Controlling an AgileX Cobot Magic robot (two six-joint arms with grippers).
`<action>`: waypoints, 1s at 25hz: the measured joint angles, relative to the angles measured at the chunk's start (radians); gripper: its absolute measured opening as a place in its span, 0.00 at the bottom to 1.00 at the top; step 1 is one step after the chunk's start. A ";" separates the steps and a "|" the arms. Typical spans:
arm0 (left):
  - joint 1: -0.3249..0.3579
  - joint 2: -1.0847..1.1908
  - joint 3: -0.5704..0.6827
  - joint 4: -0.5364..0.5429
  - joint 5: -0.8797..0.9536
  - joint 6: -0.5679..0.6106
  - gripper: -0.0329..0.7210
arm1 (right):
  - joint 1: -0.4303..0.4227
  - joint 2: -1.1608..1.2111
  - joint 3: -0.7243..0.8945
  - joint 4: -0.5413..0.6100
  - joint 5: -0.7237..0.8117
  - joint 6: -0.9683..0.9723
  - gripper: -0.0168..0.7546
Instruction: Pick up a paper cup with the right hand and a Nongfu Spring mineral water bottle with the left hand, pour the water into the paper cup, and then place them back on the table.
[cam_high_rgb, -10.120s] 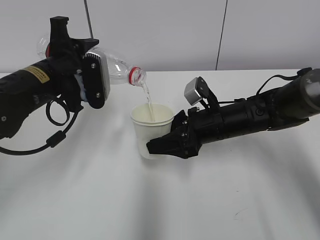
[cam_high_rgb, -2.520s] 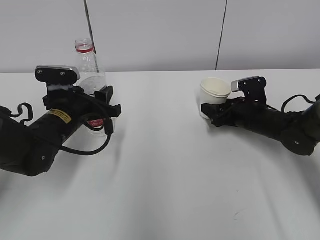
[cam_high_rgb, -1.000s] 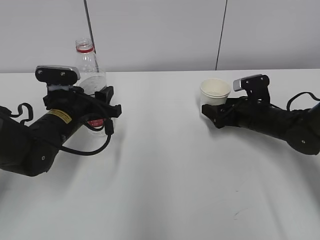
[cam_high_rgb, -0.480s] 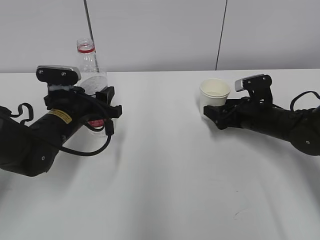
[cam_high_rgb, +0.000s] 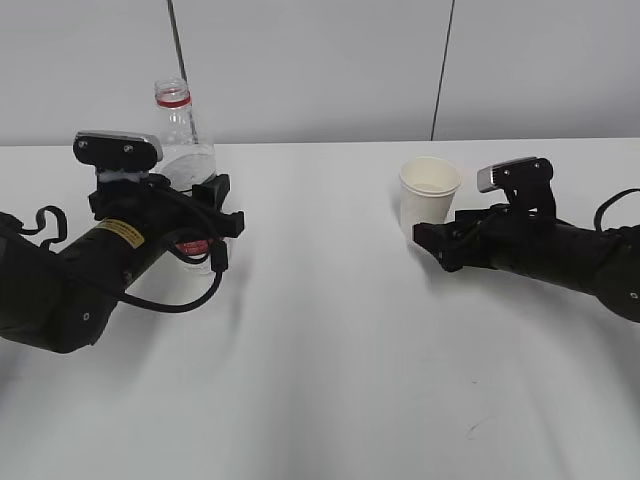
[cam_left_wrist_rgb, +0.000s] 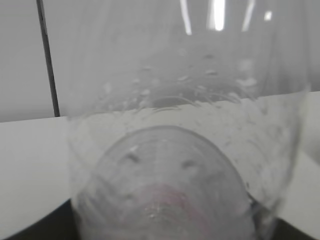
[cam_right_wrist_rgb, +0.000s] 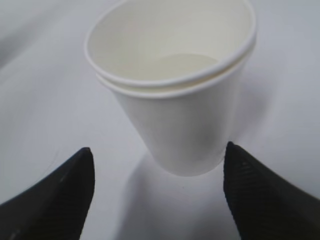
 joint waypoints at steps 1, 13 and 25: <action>0.000 0.000 0.000 0.000 0.000 0.000 0.50 | 0.000 -0.013 0.005 0.000 0.001 0.000 0.79; 0.000 0.003 -0.023 -0.001 -0.021 0.000 0.50 | 0.000 -0.194 0.148 0.000 0.024 0.000 0.78; 0.011 0.083 -0.168 0.001 0.091 -0.002 0.50 | 0.000 -0.280 0.167 0.000 0.074 0.000 0.78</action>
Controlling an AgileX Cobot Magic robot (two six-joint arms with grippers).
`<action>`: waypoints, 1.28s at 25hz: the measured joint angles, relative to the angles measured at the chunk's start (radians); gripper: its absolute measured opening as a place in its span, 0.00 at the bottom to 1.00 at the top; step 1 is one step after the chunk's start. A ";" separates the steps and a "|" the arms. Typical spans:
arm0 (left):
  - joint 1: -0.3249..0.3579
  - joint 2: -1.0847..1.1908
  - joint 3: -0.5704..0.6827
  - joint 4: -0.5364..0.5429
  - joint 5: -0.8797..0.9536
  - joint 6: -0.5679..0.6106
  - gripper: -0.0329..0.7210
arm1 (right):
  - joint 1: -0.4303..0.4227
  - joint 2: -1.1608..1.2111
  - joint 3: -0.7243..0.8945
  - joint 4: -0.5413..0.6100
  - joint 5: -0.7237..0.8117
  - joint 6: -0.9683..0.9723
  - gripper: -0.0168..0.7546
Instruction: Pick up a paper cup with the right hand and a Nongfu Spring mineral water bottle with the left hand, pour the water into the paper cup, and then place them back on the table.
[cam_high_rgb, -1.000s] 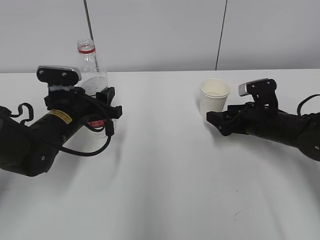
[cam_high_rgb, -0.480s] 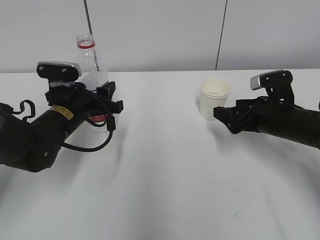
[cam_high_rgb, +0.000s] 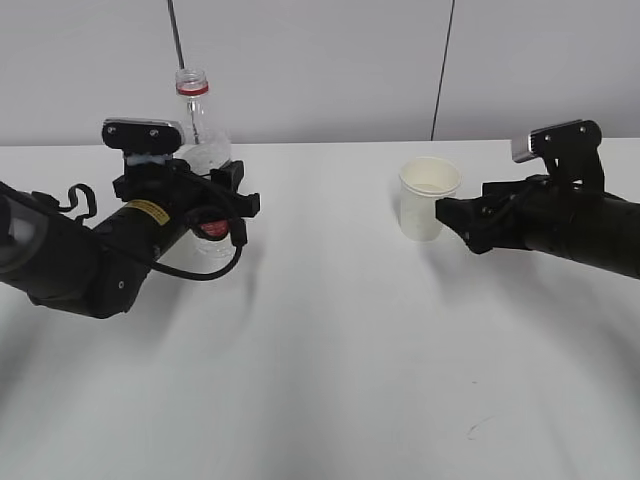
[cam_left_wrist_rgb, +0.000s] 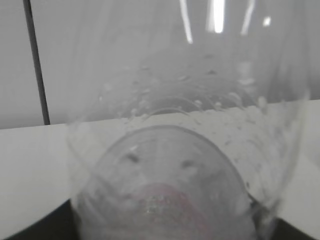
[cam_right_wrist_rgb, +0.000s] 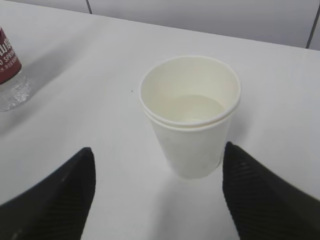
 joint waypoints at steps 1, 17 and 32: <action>0.000 0.007 -0.001 0.000 -0.007 0.000 0.50 | 0.000 -0.004 0.000 0.000 0.000 0.000 0.78; -0.009 0.021 -0.008 -0.069 -0.035 -0.001 0.63 | 0.000 -0.024 0.006 -0.001 0.023 0.000 0.78; -0.010 -0.130 0.014 -0.047 0.035 0.034 0.78 | 0.000 -0.177 0.008 -0.002 0.274 0.002 0.78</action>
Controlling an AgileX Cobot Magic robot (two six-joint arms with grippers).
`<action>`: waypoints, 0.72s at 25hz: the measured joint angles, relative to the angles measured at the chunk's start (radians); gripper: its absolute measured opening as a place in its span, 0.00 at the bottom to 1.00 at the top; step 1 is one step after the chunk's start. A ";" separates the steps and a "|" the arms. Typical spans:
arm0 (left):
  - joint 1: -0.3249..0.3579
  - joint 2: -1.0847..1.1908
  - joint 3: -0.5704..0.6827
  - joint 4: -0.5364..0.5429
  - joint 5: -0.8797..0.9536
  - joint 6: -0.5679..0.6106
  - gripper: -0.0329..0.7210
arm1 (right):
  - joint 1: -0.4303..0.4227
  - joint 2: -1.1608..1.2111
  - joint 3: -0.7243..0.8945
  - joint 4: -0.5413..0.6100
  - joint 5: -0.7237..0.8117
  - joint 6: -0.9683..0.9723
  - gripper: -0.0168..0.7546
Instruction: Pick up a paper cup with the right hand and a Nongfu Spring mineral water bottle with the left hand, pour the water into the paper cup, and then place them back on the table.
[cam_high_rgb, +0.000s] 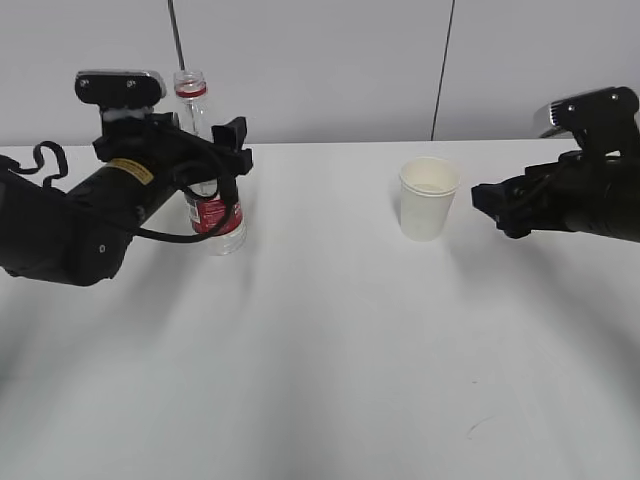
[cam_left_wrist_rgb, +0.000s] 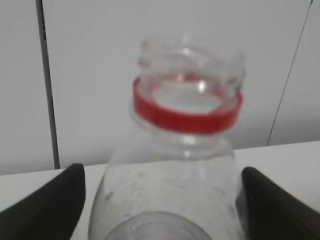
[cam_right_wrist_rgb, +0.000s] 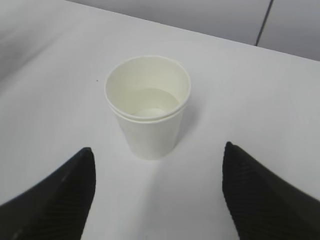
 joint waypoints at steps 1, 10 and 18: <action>0.000 -0.019 0.003 0.001 0.009 0.000 0.78 | 0.000 -0.019 0.000 0.000 0.025 0.002 0.78; -0.001 -0.189 0.014 0.045 0.164 0.009 0.78 | 0.000 -0.131 0.002 0.000 0.107 0.025 0.78; -0.001 -0.326 0.015 0.074 0.261 0.032 0.79 | 0.000 -0.182 0.003 0.000 0.193 0.077 0.78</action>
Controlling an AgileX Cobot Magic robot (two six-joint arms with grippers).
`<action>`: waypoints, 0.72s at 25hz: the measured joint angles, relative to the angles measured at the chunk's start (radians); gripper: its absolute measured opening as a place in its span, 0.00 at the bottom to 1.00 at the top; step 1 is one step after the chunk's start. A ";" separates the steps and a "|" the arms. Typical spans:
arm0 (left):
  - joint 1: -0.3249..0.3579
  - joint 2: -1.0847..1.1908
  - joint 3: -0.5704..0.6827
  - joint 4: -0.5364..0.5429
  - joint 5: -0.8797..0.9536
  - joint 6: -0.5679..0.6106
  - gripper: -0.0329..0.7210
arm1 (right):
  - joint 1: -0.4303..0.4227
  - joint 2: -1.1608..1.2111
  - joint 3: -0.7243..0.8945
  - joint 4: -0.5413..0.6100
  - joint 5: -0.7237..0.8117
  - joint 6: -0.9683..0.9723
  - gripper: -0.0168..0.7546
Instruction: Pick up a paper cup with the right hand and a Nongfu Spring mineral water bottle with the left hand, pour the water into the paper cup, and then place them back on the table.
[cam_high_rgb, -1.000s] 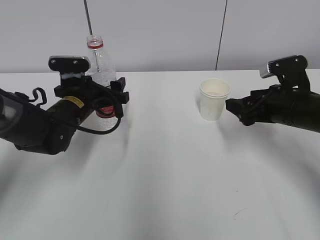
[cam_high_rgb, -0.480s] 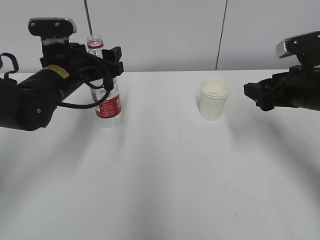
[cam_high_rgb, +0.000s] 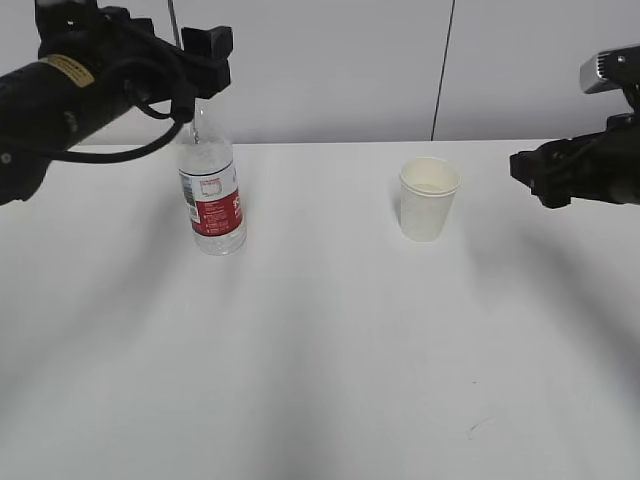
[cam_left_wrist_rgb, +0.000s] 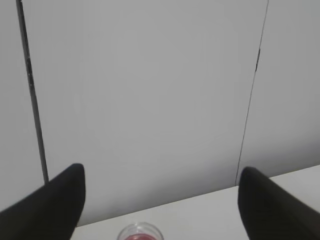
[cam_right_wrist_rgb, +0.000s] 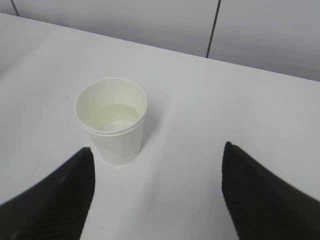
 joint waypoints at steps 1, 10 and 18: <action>0.000 -0.017 0.000 0.002 0.015 0.000 0.79 | 0.000 -0.008 0.000 0.000 0.014 0.007 0.78; 0.000 -0.222 -0.031 0.003 0.283 0.001 0.78 | 0.000 -0.081 0.000 0.008 0.214 0.049 0.78; 0.000 -0.339 -0.109 0.004 0.681 0.001 0.77 | 0.036 -0.144 0.000 0.049 0.387 0.061 0.78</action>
